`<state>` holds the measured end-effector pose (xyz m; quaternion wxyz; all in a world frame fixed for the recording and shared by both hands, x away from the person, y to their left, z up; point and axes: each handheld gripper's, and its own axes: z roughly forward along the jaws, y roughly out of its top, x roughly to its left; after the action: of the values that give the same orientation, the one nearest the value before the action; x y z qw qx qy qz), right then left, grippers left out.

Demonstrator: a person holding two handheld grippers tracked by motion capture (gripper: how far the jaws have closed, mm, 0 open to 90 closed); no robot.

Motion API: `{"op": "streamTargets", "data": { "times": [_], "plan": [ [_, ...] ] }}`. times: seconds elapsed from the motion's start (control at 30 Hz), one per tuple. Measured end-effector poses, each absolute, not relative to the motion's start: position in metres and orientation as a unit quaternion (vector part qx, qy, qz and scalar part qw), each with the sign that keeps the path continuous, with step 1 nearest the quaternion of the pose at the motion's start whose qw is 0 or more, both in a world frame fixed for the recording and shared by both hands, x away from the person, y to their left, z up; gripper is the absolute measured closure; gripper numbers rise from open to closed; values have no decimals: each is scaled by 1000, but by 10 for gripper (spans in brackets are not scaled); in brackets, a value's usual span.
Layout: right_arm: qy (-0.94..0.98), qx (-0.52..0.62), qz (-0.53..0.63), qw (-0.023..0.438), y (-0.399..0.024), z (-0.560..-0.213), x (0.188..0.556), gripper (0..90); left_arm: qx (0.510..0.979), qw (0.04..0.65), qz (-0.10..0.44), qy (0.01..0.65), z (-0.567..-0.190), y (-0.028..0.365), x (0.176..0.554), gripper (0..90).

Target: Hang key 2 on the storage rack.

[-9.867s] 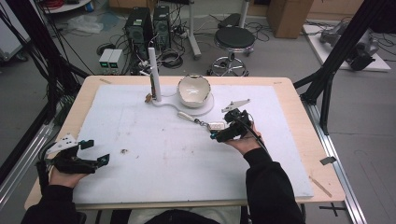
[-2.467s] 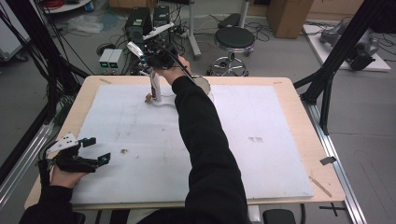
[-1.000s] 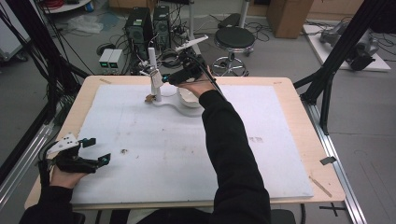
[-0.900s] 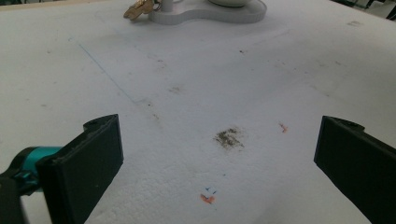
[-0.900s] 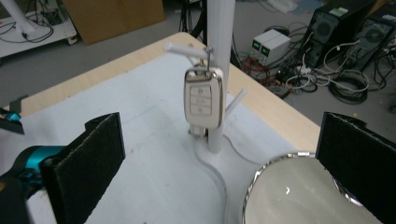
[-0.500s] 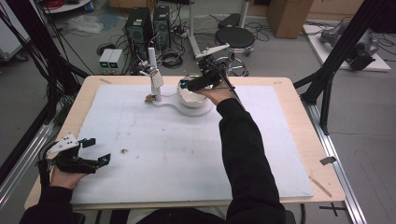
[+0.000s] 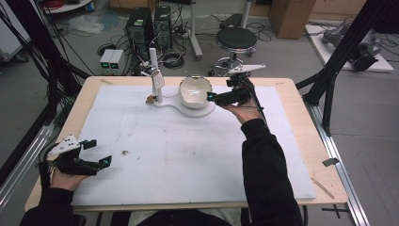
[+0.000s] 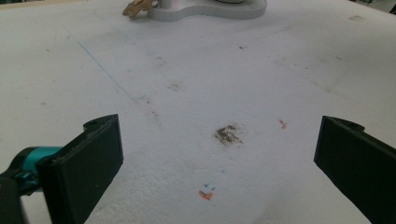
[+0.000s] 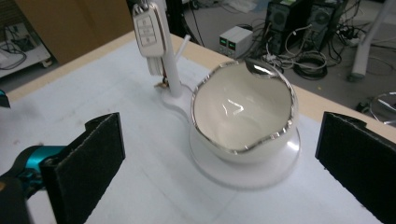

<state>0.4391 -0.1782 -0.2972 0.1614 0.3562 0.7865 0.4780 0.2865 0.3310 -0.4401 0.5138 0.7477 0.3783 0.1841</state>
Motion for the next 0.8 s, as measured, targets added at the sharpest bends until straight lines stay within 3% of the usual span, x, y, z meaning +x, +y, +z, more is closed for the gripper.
{"op": "streamTargets", "data": {
  "times": [0.8],
  "plan": [
    [781, 375, 462, 190, -242, -342, 383, 6, 747, 514, 193, 375, -438, 329, 285, 18]
  ]
}}
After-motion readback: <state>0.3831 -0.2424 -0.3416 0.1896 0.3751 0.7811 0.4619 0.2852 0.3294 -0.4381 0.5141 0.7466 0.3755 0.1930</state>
